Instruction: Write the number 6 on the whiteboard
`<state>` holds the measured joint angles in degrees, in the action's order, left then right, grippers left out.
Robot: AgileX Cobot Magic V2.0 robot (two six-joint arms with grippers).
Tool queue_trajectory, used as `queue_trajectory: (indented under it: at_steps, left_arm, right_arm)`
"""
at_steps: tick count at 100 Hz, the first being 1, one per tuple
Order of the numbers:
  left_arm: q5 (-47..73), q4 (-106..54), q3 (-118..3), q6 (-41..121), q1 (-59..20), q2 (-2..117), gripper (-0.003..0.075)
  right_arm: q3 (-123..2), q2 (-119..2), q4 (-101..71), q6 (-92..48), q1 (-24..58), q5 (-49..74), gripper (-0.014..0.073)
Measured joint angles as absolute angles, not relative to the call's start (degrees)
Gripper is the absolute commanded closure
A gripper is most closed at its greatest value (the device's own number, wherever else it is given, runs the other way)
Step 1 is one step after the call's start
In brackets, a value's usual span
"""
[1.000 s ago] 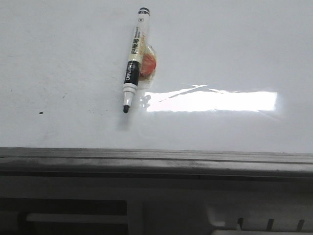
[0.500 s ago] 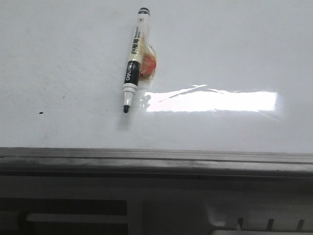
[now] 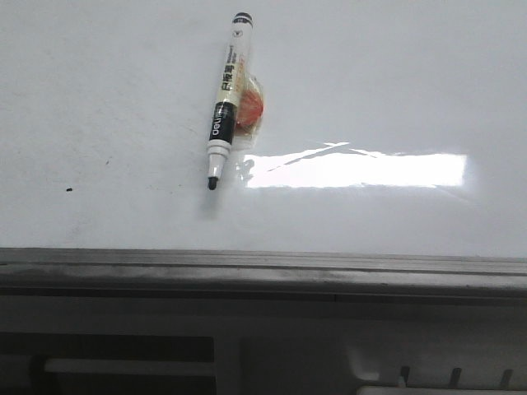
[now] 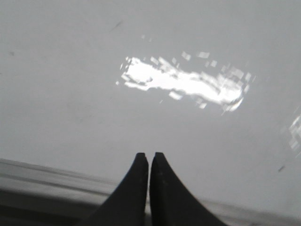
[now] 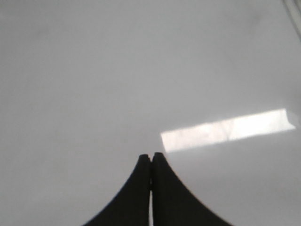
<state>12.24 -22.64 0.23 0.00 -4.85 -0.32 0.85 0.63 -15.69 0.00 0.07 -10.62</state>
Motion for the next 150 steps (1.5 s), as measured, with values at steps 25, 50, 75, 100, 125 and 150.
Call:
queue_trajectory:
  at_steps: [25,50,75,100,125,150]
  left_arm:
    - [3.47,-47.59,0.23,0.0,-4.85,-0.32,0.0739]
    - [1.09,-59.36,0.23,0.0,-4.85,-0.32,0.0739]
    - [0.56,-61.06,0.23,0.0,-4.85,-0.32,0.0739]
    - [15.3,-43.15,-8.16,3.98,-5.1,5.81,0.0739]
    - [33.44,-33.03,-23.36,17.9,-5.1,28.98,0.0433]
    - [35.39,-54.24,-28.54,40.77,-11.18,45.25,0.0403]
  right_arm:
    - [0.85,0.63,-21.62,0.66,0.07,-16.05,0.0658]
    - [0.85,0.63,-26.81,1.01,0.07,-10.45,0.0657]
    - [-1.73,0.63,-37.34,1.82,0.07,-0.77,0.0657]
    - [-11.93,-2.67,-34.99,-7.12,0.07,17.09,0.0588]
    - [-20.62,-12.37,-34.38,-13.83,0.07,23.81,0.0198]
    - [-22.4,-17.05,-34.23,-14.15,0.45,25.87,0.0171]
